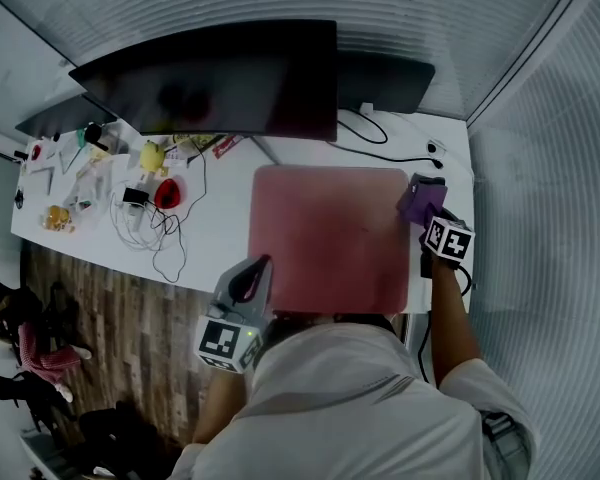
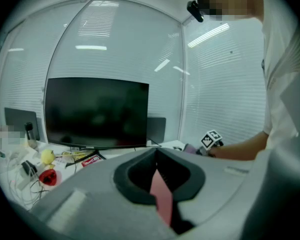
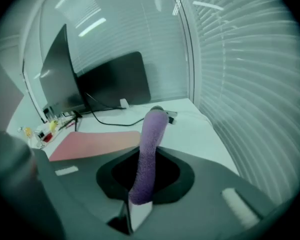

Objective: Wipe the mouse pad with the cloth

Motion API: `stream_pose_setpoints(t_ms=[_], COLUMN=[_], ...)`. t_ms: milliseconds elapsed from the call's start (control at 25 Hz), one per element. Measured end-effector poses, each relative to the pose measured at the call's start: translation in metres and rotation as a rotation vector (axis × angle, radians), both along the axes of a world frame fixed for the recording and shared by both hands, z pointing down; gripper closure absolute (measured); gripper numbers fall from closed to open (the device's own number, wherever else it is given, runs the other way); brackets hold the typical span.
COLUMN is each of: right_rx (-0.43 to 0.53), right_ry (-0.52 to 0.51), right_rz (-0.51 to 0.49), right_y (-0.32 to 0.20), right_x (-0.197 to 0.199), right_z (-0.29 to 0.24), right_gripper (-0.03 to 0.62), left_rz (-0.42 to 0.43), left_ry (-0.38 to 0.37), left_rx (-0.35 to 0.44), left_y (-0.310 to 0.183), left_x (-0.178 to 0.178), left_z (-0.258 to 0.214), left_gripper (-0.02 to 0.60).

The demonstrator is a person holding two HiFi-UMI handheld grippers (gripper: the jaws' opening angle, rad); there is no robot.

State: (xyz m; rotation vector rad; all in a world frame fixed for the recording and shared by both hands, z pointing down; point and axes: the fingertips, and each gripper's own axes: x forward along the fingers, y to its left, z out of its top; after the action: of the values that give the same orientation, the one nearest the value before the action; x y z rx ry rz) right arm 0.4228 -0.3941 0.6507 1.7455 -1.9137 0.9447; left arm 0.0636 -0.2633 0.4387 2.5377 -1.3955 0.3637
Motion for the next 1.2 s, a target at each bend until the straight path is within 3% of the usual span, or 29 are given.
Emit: stream_pose_setpoints(t_ms=[160,440,680,840,1000,1200], right_rx=[0.106,0.113,0.057,0.037,-0.022,-0.091], right_ry=[-0.137,-0.337,-0.41,-0.395,-0.311,-0.181], right_rz=[-0.115,-0.448,-0.606,-0.696,-0.672,-0.553], right_y=[0.001,0.015,0.042,0.054,0.048,0.041], right_x=[-0.067,-0.26,-0.404,-0.48,-0.505,-0.472], right_z=[-0.048,-0.097,-0.092,-0.072,-0.032,0.002], right_gripper=[0.546,0.546,0.546,0.546,0.546,0.546], left_rz=[-0.007,-0.01,-0.047,-0.073,-0.079,-0.038], left_ry=[0.016,0.034,0.032,0.029,0.049,0.04], left_rx=[0.0,-0.007,-0.033,-0.041,-0.031,-0.023], left_y=[-0.001,0.011,0.029,0.045,0.052,0.048], left_x=[-0.03,-0.098,-0.175,-0.22,-0.246,-0.252], left_z=[-0.005,-0.005,-0.001,0.008,0.006,0.01], left_gripper=[0.58,0.58,0.58,0.58,0.58,0.58])
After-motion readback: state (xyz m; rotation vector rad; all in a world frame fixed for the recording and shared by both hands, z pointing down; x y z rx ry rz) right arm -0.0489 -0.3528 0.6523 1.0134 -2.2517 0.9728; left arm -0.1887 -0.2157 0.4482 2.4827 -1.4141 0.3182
